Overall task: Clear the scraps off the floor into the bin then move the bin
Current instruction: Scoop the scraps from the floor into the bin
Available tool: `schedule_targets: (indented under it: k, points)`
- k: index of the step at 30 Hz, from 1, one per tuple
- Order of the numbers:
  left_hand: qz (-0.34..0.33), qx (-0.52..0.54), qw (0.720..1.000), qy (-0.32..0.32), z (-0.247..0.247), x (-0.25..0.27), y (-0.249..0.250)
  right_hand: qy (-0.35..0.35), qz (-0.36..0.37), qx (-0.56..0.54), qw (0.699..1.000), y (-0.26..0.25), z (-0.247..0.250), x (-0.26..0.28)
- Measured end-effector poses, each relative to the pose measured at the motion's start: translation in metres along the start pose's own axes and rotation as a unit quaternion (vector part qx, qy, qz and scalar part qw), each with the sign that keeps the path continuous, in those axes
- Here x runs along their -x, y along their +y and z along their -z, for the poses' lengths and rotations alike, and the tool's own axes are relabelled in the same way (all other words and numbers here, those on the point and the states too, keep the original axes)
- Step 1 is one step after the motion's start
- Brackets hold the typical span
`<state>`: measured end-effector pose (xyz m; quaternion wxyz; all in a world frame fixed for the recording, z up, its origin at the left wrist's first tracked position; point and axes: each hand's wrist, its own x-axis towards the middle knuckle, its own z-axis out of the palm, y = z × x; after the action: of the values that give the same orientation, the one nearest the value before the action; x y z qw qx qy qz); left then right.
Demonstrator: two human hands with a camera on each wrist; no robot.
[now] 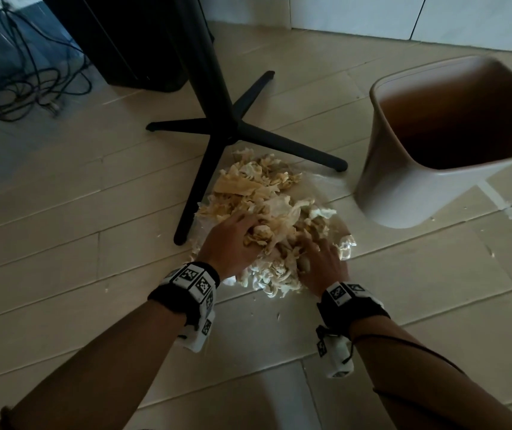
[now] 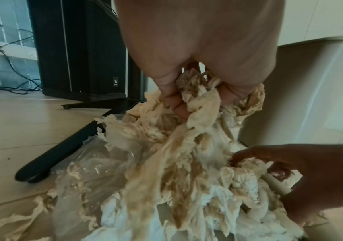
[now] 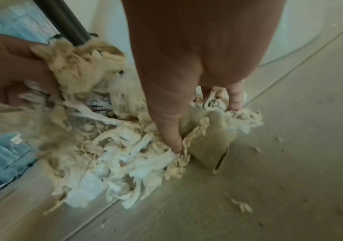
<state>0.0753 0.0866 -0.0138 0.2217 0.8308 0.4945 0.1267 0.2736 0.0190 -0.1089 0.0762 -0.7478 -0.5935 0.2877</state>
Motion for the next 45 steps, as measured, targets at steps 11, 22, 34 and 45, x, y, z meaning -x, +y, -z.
schedule_targets:
  k: [11,22,34,45]
  points:
    - [0.02,0.104,0.994,-0.003,0.001,0.0,0.001,-0.019,-0.06,-0.174,0.983,-0.004,0.033,0.003]
    - [0.105,0.123,0.987,0.019,-0.01,-0.011,0.019,-0.055,-0.085,-0.428,0.898,-0.011,0.077,0.023]
    - [0.085,-0.157,0.966,-0.186,-0.046,-0.019,0.029,-0.082,-0.185,-0.269,0.941,-0.003,0.053,0.016]
    - [0.118,0.009,0.991,-0.068,-0.021,-0.016,0.028,-0.044,-0.193,-0.298,0.934,0.005,0.054,0.023]
